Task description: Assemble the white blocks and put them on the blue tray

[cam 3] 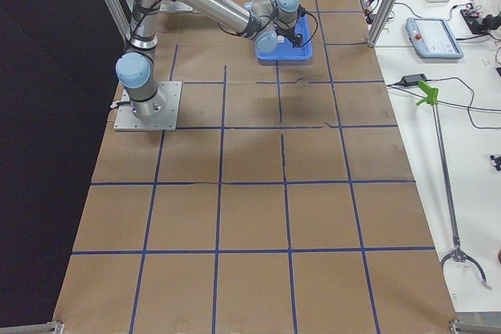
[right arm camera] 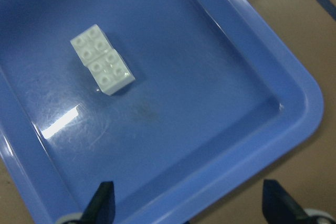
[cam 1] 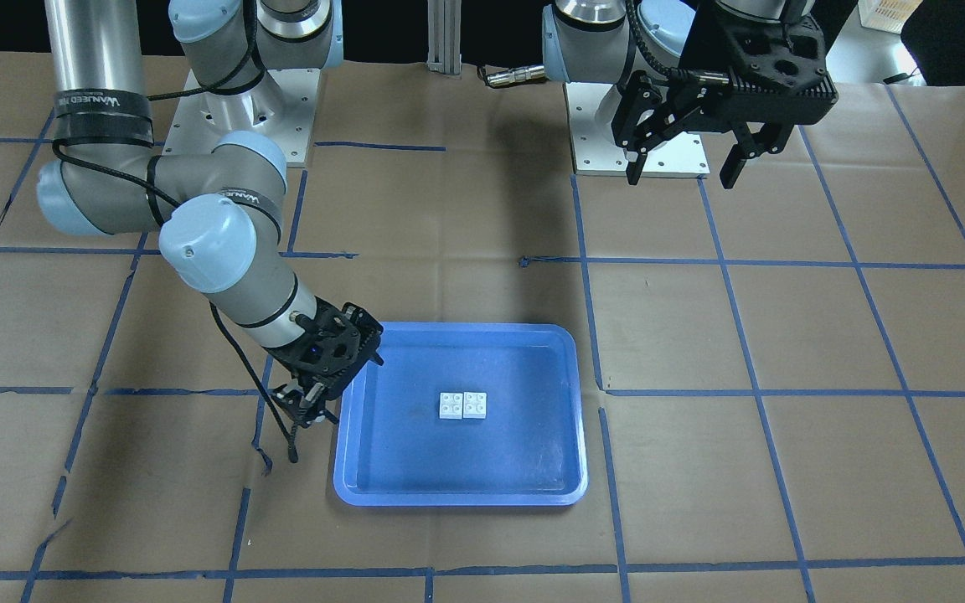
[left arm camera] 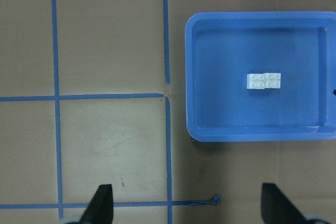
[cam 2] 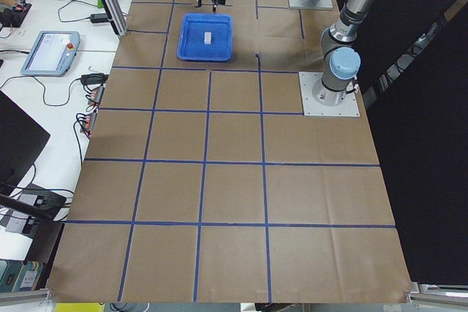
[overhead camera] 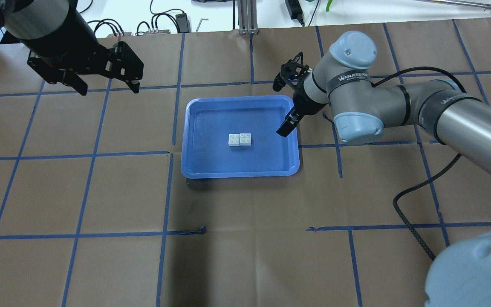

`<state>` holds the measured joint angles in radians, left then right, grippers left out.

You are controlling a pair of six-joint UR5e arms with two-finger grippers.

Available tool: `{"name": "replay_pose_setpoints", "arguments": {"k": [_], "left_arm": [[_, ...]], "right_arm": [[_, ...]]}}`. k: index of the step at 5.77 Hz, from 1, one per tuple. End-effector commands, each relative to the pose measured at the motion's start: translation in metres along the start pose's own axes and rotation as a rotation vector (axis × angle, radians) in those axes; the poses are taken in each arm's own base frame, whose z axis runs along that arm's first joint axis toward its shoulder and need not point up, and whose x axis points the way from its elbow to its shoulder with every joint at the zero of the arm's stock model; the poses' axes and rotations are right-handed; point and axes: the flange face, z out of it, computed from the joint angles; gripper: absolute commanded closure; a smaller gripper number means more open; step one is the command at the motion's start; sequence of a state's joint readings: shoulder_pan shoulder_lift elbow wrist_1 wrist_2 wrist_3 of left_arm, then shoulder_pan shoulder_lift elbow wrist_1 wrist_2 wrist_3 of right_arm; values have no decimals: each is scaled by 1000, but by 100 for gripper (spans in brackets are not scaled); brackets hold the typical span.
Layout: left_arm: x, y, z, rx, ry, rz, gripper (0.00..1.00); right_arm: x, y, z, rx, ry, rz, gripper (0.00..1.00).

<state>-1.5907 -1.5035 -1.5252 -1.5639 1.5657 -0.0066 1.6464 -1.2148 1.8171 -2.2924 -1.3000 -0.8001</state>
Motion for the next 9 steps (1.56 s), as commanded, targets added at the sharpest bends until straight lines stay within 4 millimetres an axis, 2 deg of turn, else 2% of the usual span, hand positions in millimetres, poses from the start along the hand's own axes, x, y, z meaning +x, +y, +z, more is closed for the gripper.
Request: {"name": "replay_pose_setpoints", "arguments": {"k": [1,2,3,4,5,6,9], "left_arm": [[0,1,0,0,-2,-1,1],[-1,0,1,-2,-4,-1,1],[-1,0,0,0,-4,-1,1],[-1,0,1,-2,-4,-1,1],[-1,0,1,-2,-2,-1,1],[-1,0,1,-2,-4,-3,1],[-1,0,1,-2,-2,-3,1]], "right_arm": [[9,35,-66,-96,31,351,0],[-2,51,-99,-171,74,549,0],[-15,55,-133,-226,116,703,0],[-20,47,-184,-288,158,826,0],[-26,35,-224,-319,161,913,0],[-30,25,-254,-308,155,924,0],[-32,26,-258,-301,156,923,0]]}}
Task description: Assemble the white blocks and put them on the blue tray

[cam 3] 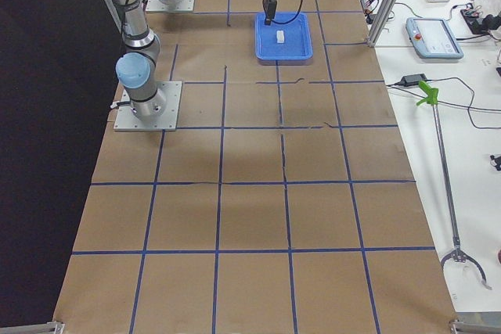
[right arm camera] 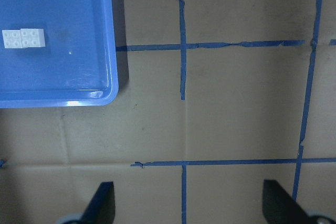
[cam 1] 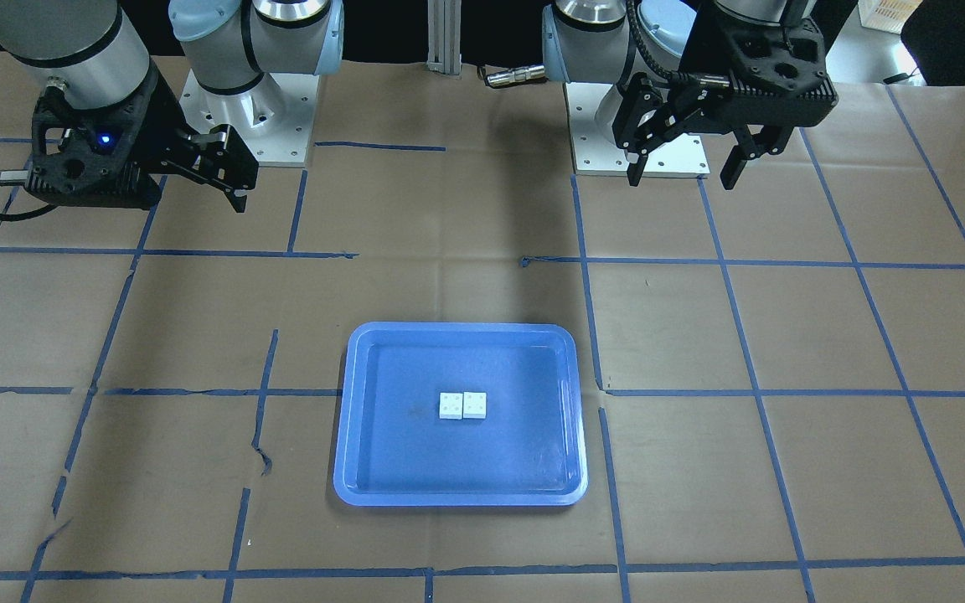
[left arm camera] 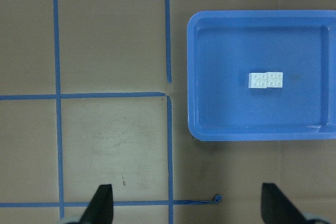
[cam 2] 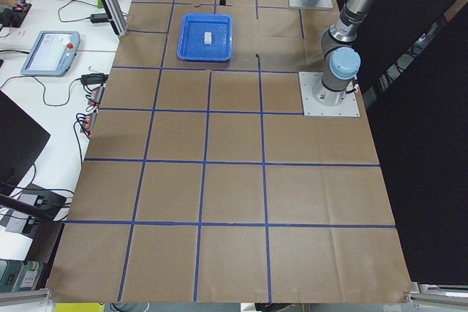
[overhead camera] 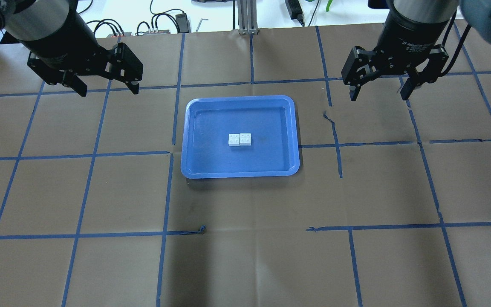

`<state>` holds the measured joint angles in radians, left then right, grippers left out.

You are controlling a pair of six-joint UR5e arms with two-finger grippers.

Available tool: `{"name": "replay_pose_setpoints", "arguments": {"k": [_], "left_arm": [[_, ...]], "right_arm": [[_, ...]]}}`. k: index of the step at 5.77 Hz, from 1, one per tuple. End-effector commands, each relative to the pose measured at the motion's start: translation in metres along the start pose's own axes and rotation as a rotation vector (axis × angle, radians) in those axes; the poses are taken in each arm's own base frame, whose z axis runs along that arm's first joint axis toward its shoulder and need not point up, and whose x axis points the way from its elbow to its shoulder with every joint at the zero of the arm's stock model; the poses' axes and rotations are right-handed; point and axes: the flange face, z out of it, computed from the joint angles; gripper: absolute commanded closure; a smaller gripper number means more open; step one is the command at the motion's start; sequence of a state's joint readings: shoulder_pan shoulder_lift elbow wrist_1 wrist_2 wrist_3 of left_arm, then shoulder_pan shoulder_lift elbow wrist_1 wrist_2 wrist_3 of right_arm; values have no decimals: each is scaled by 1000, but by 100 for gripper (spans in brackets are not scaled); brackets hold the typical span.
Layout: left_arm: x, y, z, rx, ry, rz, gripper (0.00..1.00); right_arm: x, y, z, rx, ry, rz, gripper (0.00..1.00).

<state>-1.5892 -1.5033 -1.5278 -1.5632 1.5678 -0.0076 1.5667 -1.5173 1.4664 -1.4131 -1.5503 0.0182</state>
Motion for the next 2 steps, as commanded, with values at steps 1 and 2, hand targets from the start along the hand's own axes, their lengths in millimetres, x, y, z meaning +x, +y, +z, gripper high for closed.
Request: {"name": "replay_pose_setpoints", "arguments": {"k": [1,2], "left_arm": [[0,0,0,0,0,-2,1],[0,0,0,0,0,-2,1]], "right_arm": [[0,0,0,-1,0,2,0],[0,0,0,-2,0,1,0]]}}
